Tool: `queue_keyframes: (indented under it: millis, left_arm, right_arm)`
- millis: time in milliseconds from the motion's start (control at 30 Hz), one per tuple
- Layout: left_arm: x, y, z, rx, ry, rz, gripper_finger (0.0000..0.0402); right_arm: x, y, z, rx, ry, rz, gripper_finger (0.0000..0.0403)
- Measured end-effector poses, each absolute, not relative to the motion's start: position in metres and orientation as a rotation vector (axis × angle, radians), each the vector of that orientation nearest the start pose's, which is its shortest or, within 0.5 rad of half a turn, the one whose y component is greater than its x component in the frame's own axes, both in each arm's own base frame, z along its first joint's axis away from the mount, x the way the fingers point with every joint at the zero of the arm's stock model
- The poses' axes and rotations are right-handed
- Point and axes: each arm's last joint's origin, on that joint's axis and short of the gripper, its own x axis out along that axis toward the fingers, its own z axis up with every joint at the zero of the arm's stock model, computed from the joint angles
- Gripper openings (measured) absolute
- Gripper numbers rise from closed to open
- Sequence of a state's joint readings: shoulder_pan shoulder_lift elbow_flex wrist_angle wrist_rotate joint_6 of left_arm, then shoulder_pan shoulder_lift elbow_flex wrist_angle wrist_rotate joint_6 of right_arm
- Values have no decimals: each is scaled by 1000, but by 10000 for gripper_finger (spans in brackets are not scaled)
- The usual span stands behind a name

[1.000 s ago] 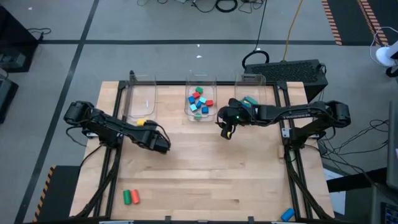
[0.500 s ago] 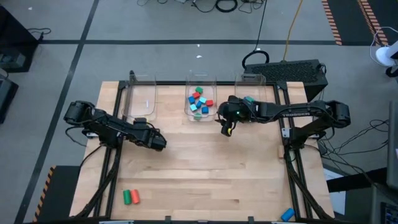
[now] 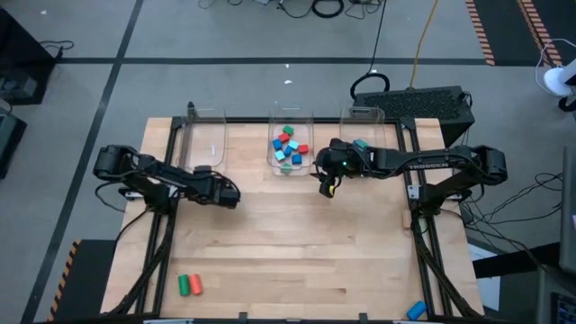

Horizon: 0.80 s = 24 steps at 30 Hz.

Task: Sort blocks by size
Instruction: Put the yellow cylindrical block into the left transparent bin

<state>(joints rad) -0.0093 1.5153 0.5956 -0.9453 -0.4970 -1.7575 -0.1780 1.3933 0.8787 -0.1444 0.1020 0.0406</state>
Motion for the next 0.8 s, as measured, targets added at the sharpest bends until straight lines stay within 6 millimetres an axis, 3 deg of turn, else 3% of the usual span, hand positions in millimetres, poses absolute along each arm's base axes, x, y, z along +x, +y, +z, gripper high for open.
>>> queue_keyframes:
  millis: [600,800]
  left_arm:
    - [183,30,115,-751,864,1600,372]
    - [183,30,114,-758,851,1595,340]
  right_arm:
    - [286,-54,234,65,678,-282,169]
    - [286,-54,234,65,681,-282,169]
